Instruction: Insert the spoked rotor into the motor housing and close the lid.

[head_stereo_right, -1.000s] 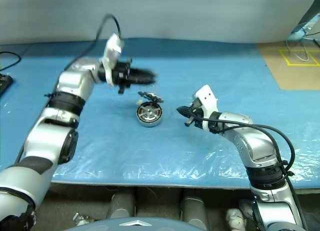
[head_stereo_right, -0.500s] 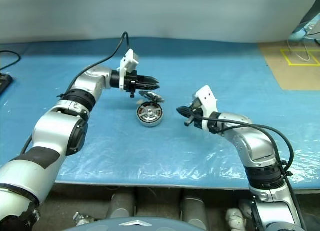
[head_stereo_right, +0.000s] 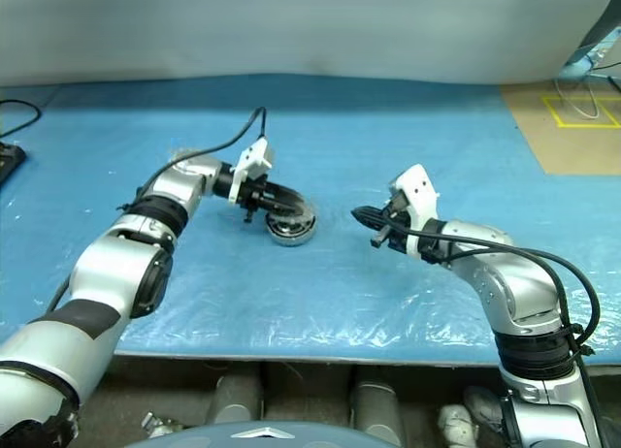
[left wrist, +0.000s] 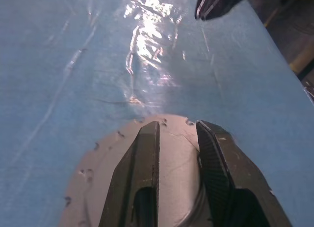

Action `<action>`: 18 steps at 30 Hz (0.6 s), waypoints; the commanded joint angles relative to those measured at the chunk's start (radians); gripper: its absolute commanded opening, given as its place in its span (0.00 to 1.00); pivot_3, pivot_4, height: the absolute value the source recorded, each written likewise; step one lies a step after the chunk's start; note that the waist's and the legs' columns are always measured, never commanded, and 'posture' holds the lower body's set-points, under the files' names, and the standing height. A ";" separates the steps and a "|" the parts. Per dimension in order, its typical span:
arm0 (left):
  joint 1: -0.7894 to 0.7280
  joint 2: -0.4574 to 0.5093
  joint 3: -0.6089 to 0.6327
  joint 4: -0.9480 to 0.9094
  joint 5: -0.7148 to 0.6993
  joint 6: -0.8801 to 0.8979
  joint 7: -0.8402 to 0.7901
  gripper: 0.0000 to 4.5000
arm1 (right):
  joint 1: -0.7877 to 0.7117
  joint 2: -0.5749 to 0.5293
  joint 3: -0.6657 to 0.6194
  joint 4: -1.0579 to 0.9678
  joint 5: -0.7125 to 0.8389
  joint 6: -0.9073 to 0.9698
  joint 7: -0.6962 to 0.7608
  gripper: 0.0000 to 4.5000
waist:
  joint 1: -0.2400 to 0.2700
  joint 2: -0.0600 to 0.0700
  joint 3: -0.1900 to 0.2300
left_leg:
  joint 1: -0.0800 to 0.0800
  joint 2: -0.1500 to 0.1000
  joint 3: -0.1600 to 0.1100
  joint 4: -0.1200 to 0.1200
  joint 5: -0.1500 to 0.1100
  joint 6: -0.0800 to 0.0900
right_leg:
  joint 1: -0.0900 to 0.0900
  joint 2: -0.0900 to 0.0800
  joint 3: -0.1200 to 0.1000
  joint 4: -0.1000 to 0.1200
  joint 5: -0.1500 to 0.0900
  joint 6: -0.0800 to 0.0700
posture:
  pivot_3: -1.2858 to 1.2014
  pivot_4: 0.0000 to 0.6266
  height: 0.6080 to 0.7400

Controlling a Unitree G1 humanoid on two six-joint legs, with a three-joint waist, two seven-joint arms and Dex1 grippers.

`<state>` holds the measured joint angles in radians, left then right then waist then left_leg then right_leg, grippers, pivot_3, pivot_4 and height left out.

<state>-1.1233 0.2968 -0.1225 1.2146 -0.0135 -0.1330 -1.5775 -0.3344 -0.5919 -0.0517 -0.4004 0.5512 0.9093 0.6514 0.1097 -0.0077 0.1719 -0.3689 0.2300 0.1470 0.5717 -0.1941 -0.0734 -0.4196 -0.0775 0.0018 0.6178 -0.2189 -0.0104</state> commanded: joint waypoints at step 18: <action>0.042 0.064 0.113 -0.207 -0.121 0.048 0.019 0.28 | -0.106 0.013 0.044 0.025 -0.013 -0.051 0.001 0.00 | -0.005 0.001 0.000 | 0.001 0.001 0.000 0.001 0.000 0.000 | 0.001 0.000 0.000 0.001 -0.002 -0.004 | 0.52 0.24 1.00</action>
<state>-1.0365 0.3328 -0.0701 1.0871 -0.0583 -0.1380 -1.5576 -0.4228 -0.5834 0.0052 -0.3630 0.5321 0.8806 0.6508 0.1052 -0.0072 0.1716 -0.3679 0.2308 0.1474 0.5723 -0.1941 -0.0735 -0.4190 -0.0774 0.0018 0.6185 -0.2210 -0.0140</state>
